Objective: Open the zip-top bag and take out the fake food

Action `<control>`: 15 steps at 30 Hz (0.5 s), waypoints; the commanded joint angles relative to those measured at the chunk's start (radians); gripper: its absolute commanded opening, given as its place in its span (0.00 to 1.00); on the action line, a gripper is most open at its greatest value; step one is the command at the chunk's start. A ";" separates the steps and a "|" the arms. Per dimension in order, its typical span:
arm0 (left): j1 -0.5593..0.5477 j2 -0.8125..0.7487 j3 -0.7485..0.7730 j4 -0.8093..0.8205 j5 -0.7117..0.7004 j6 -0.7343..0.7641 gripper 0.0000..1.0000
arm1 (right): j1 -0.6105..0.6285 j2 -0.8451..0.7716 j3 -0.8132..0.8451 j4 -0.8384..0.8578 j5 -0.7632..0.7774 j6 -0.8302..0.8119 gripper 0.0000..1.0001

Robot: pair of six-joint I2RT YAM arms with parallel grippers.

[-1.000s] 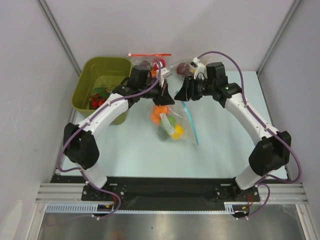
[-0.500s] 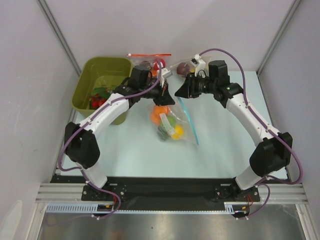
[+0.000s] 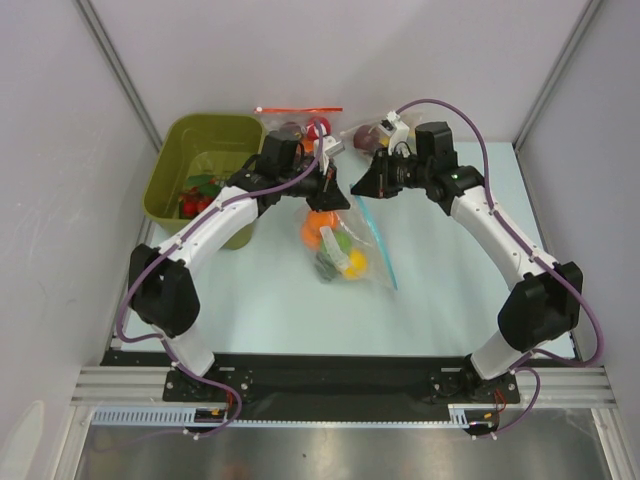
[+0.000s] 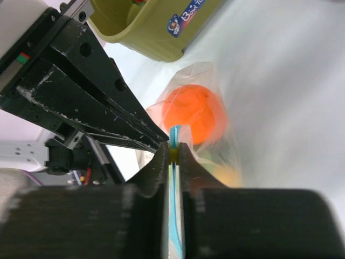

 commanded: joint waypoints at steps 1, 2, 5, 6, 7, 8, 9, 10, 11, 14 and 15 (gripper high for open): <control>-0.005 -0.010 0.046 0.022 0.021 0.025 0.00 | 0.001 0.001 -0.003 0.010 0.005 -0.013 0.00; -0.005 -0.010 0.044 0.028 0.020 0.021 0.01 | 0.001 -0.001 -0.003 0.005 0.008 -0.019 0.00; -0.002 -0.017 0.026 0.073 0.029 -0.002 0.00 | 0.003 0.001 -0.004 -0.019 0.012 -0.035 0.00; 0.000 -0.026 0.018 0.096 0.033 -0.034 0.00 | 0.001 0.001 -0.006 -0.033 0.015 -0.041 0.00; 0.001 -0.028 0.010 0.116 0.038 -0.065 0.01 | 0.003 0.001 -0.008 -0.041 0.018 -0.045 0.00; 0.004 -0.028 0.007 0.149 0.042 -0.079 0.00 | 0.004 -0.002 -0.012 -0.050 0.022 -0.051 0.00; 0.007 -0.029 0.007 0.160 0.047 -0.090 0.00 | 0.004 -0.004 -0.015 -0.065 0.028 -0.062 0.00; 0.012 -0.029 0.007 0.170 0.050 -0.111 0.00 | 0.003 -0.007 -0.018 -0.073 0.032 -0.067 0.00; 0.015 -0.031 0.004 0.193 0.053 -0.122 0.00 | 0.003 -0.013 -0.027 -0.078 0.035 -0.070 0.00; 0.032 -0.036 -0.007 0.244 0.067 -0.163 0.00 | 0.004 -0.027 -0.047 -0.095 0.045 -0.082 0.00; 0.037 -0.037 -0.010 0.253 0.073 -0.174 0.00 | 0.003 -0.031 -0.052 -0.098 0.048 -0.084 0.00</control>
